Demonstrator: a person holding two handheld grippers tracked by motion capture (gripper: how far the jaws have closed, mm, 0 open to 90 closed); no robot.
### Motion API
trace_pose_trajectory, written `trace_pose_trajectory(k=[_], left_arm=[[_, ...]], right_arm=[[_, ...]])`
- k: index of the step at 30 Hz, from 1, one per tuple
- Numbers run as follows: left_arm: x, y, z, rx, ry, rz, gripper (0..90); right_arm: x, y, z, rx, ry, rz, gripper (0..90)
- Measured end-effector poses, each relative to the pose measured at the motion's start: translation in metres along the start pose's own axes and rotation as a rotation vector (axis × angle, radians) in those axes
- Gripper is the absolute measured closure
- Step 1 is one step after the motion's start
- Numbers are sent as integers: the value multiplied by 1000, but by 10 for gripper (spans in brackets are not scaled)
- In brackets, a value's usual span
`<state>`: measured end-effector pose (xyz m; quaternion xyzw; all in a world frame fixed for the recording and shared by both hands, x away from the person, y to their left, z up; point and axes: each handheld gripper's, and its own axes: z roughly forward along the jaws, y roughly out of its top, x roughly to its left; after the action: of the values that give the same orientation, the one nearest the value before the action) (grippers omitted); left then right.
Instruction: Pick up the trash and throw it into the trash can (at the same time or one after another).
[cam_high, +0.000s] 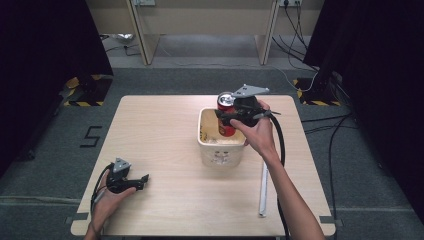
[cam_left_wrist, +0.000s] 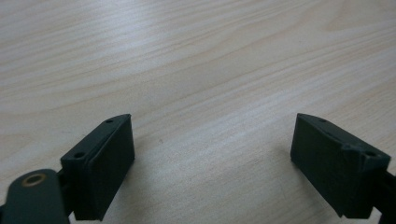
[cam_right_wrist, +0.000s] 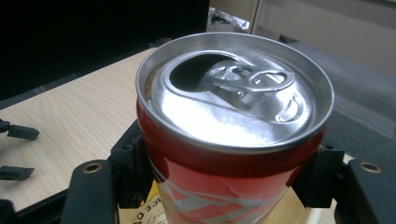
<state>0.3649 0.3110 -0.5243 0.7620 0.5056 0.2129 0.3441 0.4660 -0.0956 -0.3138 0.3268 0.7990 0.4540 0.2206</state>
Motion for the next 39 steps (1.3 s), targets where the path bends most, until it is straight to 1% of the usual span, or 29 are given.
trace_pose_trajectory(k=[3,4,6,7,8,11,16,19,20,23,25,28,31,34,35,36,37,39], left_arm=[[0,0,0,0,0,0,130],[0,0,0,0,0,0,130],[0,0,0,0,0,0,131],[0,0,0,0,0,0,130],[0,0,0,-1,0,-1,130],[0,0,0,0,0,-1,131],[0,0,0,0,0,0,131],[0,0,0,0,0,0,131],[0,0,0,0,0,0,131],[0,0,0,0,0,0,131],[0,0,0,0,0,0,130],[0,0,0,0,0,0,131],[0,0,0,-1,0,-2,131],[0,0,0,0,0,0,130],[0,0,0,0,0,0,130],[0,0,0,0,0,1,129],[0,0,0,1,1,1,130],[0,0,0,0,1,1,129]], right_arm=[[-2,-7,7,21,3,18,338],[-2,-9,9,23,1,16,337],[-4,-13,12,19,3,31,337],[-4,-13,12,19,3,31,337],[-5,-17,16,24,6,35,337],[-6,-20,20,29,1,38,337],[-4,-23,26,40,-2,27,337],[-3,-27,29,52,4,32,336],[-4,-30,31,69,3,23,336],[-5,-32,33,72,1,34,336],[-5,-35,36,84,4,32,336],[-4,-37,37,84,8,32,336],[-4,-40,37,97,16,32,335],[-6,-43,38,103,21,47,332],[-8,-45,38,107,48,55,297],[-8,-45,37,98,49,50,270],[-8,-45,36,88,44,33,239],[-8,-44,30,76,23,18,224]])
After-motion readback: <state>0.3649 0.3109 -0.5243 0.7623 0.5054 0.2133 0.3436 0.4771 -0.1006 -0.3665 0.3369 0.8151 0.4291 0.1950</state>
